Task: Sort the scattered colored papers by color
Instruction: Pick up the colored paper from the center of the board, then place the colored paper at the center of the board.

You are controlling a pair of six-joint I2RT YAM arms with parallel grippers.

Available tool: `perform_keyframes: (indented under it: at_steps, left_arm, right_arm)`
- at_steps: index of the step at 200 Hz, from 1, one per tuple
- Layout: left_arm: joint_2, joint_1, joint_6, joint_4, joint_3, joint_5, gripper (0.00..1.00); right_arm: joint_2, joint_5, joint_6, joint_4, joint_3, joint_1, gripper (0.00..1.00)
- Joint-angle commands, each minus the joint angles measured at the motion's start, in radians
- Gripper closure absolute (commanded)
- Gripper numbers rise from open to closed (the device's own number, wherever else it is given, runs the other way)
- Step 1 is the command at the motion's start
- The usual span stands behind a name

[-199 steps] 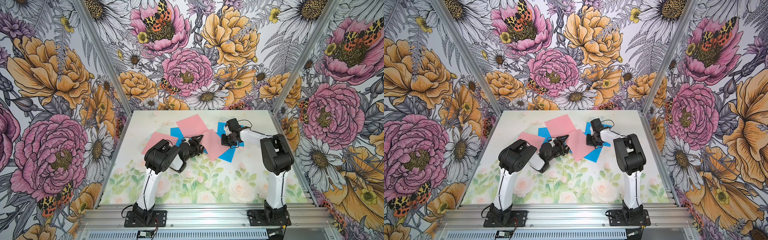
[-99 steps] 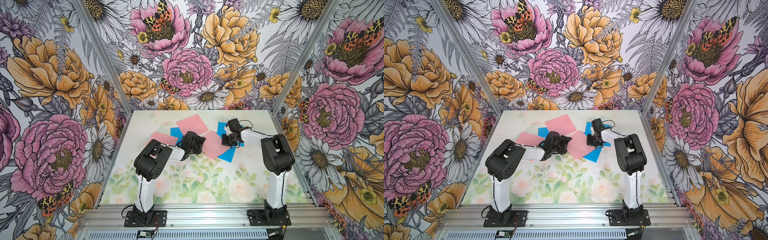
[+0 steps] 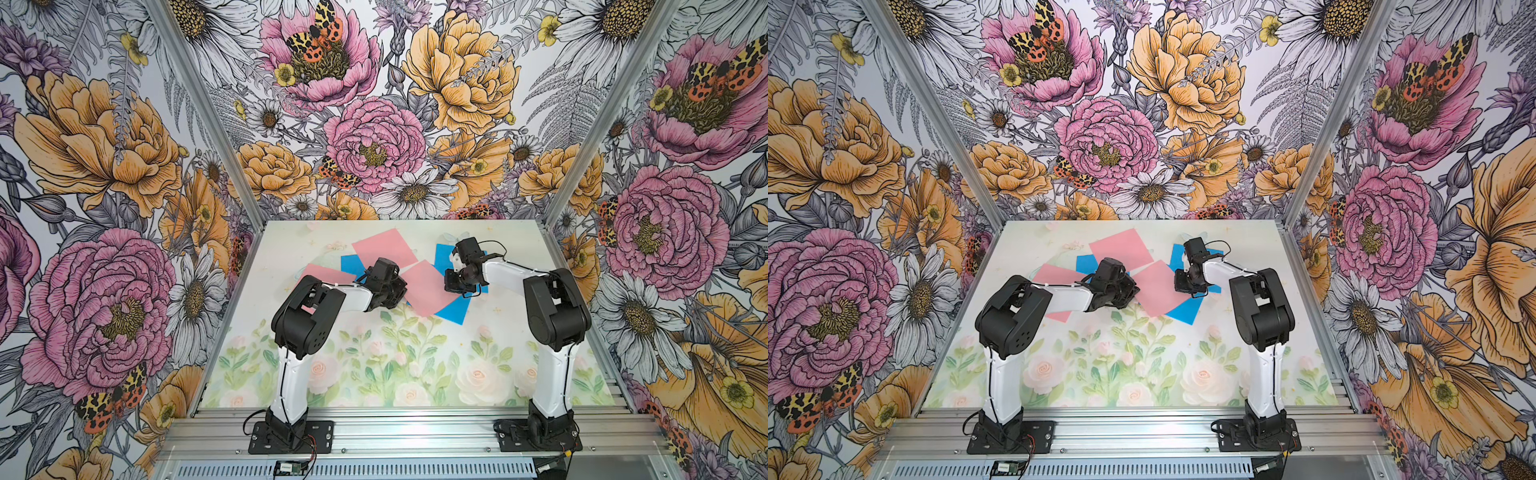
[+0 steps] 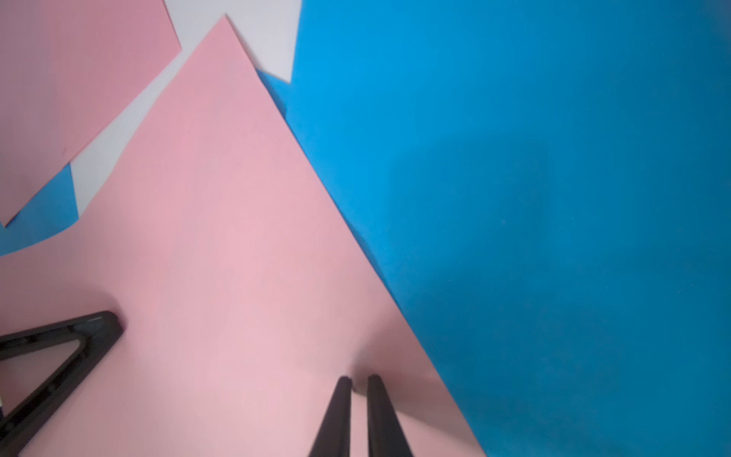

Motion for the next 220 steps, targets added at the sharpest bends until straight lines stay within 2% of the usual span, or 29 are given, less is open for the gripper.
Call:
perform_keyframes:
  at_steps: [1, 19, 32, 43, 58, 88, 112, 150, 191, 220]
  left_arm:
    - [0.022, 0.025, 0.146, -0.099, 0.047, 0.006, 1.0]
    - [-0.005, 0.034, 0.25, -0.123, 0.087, 0.054, 1.0]
    - [-0.036, 0.039, 0.337, -0.164, 0.109, 0.101, 1.0]
    - [-0.072, 0.042, 0.42, -0.21, 0.119, 0.147, 1.0]
    - [-0.141, 0.035, 0.54, -0.324, 0.128, 0.189, 1.0]
    - [-0.313, 0.034, 0.692, -0.57, 0.071, 0.242, 1.0]
    - [-0.418, 0.018, 0.77, -0.788, 0.013, 0.203, 1.0]
    - [-0.521, -0.06, 0.733, -0.982, -0.06, 0.068, 1.0]
    - [-0.52, -0.204, 0.597, -1.129, -0.055, -0.115, 1.0]
    - [-0.501, -0.252, 0.515, -1.164, -0.041, -0.234, 1.0]
  right_arm:
    - [-0.092, 0.042, -0.02, -0.079, -0.013, -0.006, 0.77]
    - [-0.182, 0.051, -0.005, -0.08, -0.018, -0.006, 0.64]
    - [-0.248, 0.055, 0.015, -0.081, -0.031, -0.004, 0.52]
    - [-0.31, 0.058, 0.039, -0.082, -0.052, -0.003, 0.46]
    - [-0.396, 0.074, 0.073, -0.082, -0.093, 0.005, 0.42]
    - [-0.548, 0.087, 0.148, -0.082, -0.198, 0.029, 0.4]
    - [-0.629, 0.081, 0.184, -0.082, -0.278, 0.057, 0.39]
    - [-0.704, 0.038, 0.196, -0.082, -0.342, 0.096, 0.4]
    - [-0.804, -0.009, 0.243, -0.08, -0.392, 0.163, 0.41]
    - [-0.845, -0.009, 0.249, -0.076, -0.459, 0.221, 0.45]
